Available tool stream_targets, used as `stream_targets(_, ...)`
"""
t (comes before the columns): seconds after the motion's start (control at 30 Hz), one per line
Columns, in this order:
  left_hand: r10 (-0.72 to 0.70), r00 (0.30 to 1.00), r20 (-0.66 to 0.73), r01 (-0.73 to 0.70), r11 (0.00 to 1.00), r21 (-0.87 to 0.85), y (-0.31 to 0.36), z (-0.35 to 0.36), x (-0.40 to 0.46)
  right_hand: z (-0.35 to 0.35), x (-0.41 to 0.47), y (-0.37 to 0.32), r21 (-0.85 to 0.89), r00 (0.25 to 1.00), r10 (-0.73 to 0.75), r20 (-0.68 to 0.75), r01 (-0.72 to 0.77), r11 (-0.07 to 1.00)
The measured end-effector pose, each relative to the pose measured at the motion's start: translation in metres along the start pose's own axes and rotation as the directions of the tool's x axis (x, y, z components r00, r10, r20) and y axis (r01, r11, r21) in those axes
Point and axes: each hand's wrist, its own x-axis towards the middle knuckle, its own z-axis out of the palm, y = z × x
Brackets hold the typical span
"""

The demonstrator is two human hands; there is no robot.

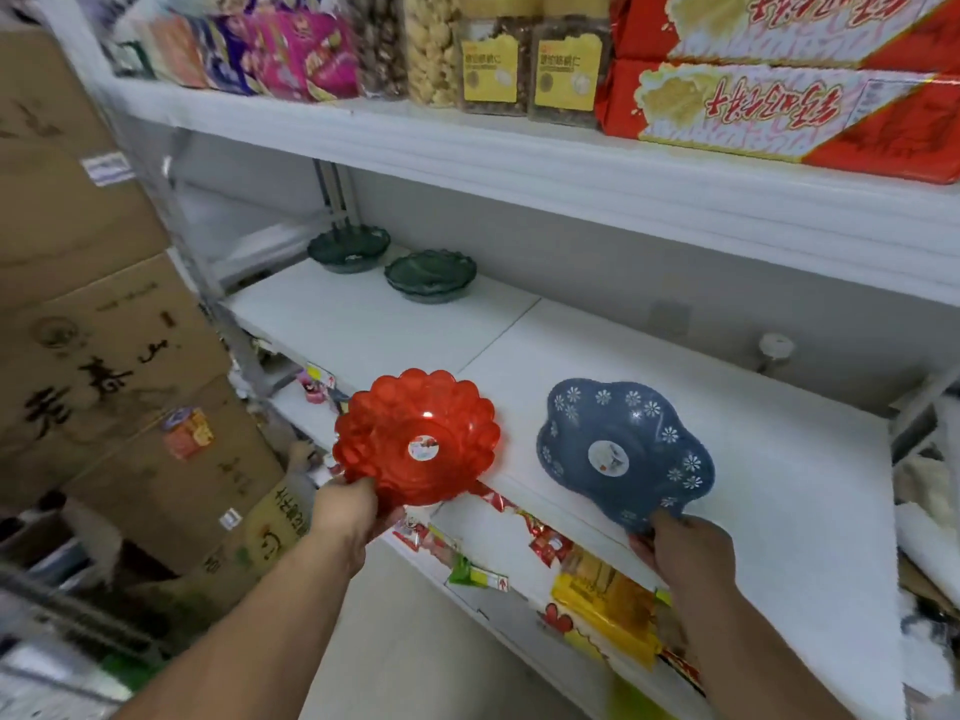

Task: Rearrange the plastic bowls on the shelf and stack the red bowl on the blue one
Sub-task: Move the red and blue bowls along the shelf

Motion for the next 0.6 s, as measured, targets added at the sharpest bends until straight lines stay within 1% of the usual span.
stream_targets(0.1, 0.029, 0.998, -0.059, -0.031, 0.999, -0.038, 0.018, -0.034, 0.013, 0.036, -0.016, -0.021, -0.188, 0.996, -0.084, 0.026, 0.087, 0.978)
stream_targets(0.17, 0.046, 0.995, -0.094, -0.053, 0.996, -0.077, 0.031, -0.057, 0.026, 0.064, -0.025, -0.036, -0.224, 0.990, -0.131, 0.044, 0.138, 0.965)
stream_targets(0.23, 0.054, 0.992, -0.117, -0.064, 0.994, -0.086, 0.044, -0.081, 0.044, 0.096, -0.033, -0.048, -0.173, 0.988, -0.140, 0.063, 0.149, 0.974)
stream_targets(0.4, 0.056, 0.989, -0.137, -0.072, 0.991, -0.116, 0.083, -0.135, 0.094, 0.176, -0.046, -0.071, 0.033, 0.990, -0.103, 0.099, 0.100, 0.994)
stream_targets(0.47, 0.067, 0.986, -0.154, -0.088, 0.988, -0.131, 0.100, -0.152, 0.113, 0.206, -0.054, -0.083, 0.059, 0.988, -0.108, 0.107, 0.102, 0.993)
stream_targets(0.6, 0.049, 0.984, -0.171, -0.070, 0.990, -0.119, 0.125, -0.182, 0.161, 0.261, -0.061, -0.105, 0.116, 0.984, -0.103, 0.144, 0.086, 0.990)
